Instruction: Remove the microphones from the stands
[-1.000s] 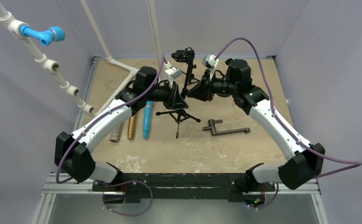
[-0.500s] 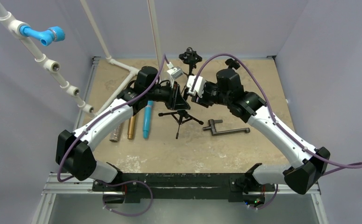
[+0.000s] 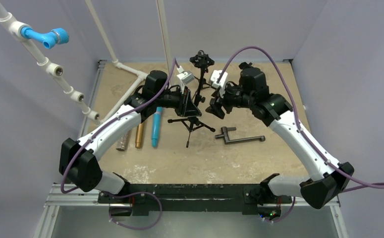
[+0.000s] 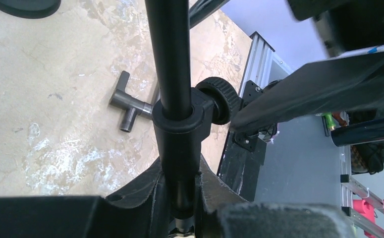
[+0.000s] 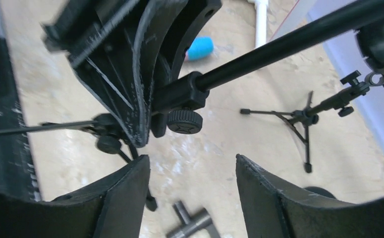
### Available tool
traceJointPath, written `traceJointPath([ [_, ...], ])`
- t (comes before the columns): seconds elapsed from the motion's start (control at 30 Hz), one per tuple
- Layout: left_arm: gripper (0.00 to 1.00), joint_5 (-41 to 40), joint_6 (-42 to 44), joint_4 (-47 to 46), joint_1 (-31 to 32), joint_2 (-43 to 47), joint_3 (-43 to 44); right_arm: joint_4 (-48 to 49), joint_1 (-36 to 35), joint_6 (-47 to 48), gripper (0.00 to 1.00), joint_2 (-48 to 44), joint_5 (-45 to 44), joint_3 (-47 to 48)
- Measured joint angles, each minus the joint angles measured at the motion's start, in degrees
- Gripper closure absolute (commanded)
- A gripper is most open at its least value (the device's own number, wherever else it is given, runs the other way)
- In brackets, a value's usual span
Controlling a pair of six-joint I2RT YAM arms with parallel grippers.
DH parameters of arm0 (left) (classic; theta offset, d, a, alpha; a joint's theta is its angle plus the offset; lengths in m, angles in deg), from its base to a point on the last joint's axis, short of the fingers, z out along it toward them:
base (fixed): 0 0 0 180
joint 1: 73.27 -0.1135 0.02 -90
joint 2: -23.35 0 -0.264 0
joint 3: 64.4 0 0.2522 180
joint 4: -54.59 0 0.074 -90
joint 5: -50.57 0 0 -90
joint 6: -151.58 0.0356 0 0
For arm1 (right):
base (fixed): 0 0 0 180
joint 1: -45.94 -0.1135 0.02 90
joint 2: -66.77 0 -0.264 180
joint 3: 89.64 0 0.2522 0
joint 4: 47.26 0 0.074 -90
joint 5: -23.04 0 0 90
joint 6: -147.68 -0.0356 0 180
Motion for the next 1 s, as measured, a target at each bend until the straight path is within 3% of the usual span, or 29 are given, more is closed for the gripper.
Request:
traceJointPath([
  [0.23,1.00,-0.42,1.66,0.48,-0.11,0.00,0.00,4.63,7.74,-18.58,0.35,-1.09,14.05,2.43],
  [0.6,1.00,0.00,2.34,0.33,-0.07,0.28,-0.26,16.06,9.01,-37.44,0.43,3.39,21.84,-1.09],
  [0.8,1.00,0.02,2.32,0.28,-0.04,0.33,-0.26,18.25,9.01,-41.13,0.62,4.92,23.12,-3.58],
  [1.0,1.00,-0.20,2.27,0.33,-0.07,0.33,-0.26,20.22,8.92,-42.40,0.95,4.85,25.03,-4.46],
])
